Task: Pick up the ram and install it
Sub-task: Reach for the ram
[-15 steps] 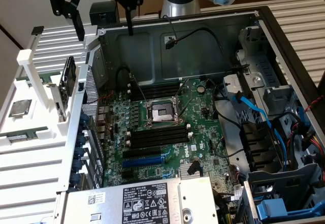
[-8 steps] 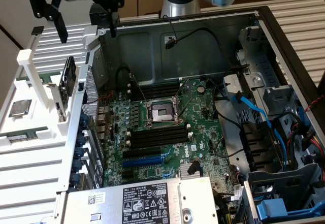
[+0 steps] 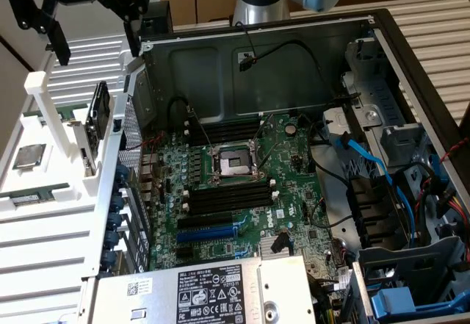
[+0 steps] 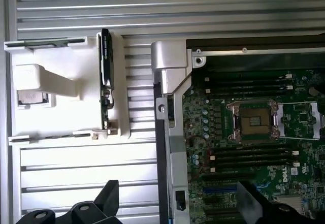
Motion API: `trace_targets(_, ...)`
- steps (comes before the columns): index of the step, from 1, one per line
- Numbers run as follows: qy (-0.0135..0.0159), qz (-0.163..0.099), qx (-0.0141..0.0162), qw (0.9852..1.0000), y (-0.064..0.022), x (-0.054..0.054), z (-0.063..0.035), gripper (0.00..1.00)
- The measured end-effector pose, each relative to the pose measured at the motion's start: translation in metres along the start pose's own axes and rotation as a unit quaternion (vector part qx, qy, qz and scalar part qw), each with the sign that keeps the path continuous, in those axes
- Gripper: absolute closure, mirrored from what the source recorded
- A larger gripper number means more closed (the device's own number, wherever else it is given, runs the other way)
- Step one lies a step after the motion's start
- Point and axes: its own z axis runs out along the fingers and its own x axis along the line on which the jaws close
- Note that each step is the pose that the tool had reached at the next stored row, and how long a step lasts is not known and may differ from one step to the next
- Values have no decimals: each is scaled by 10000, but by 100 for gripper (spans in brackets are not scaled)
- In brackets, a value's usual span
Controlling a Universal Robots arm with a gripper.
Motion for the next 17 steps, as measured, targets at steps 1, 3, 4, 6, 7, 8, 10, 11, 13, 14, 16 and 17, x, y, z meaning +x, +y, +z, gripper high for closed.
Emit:
trace_targets(1, 0, 0, 0, 10000, 1, 45, -1, 1)
trace_targets(3, 0, -1, 0, 10000, 3, 138, -4, 1)
trace_targets(4, 0, 0, 0, 10000, 1, 232, -7, 1)
trace_targets(6, 0, -1, 0, 10000, -3, 323, -10, 1)
trace_targets(7, 0, 0, 0, 10000, -5, 368, -11, 1)
trace_targets(8, 1, 0, 0, 10000, -7, 412, -13, 1)
trace_targets(10, 0, 0, 0, 10000, -11, 505, -16, 1)
trace_targets(11, 0, 0, 0, 10000, -13, 548, -18, 1)
trace_targets(13, 0, 0, 0, 10000, -12, 643, -22, 1)
trace_targets(14, 0, 0, 0, 10000, -8, 686, -22, 1)
trace_targets(16, 0, 0, 0, 10000, 6, 777, -25, 1)
trace_targets(17, 0, -1, 0, 10000, 13, 823, -27, 1)
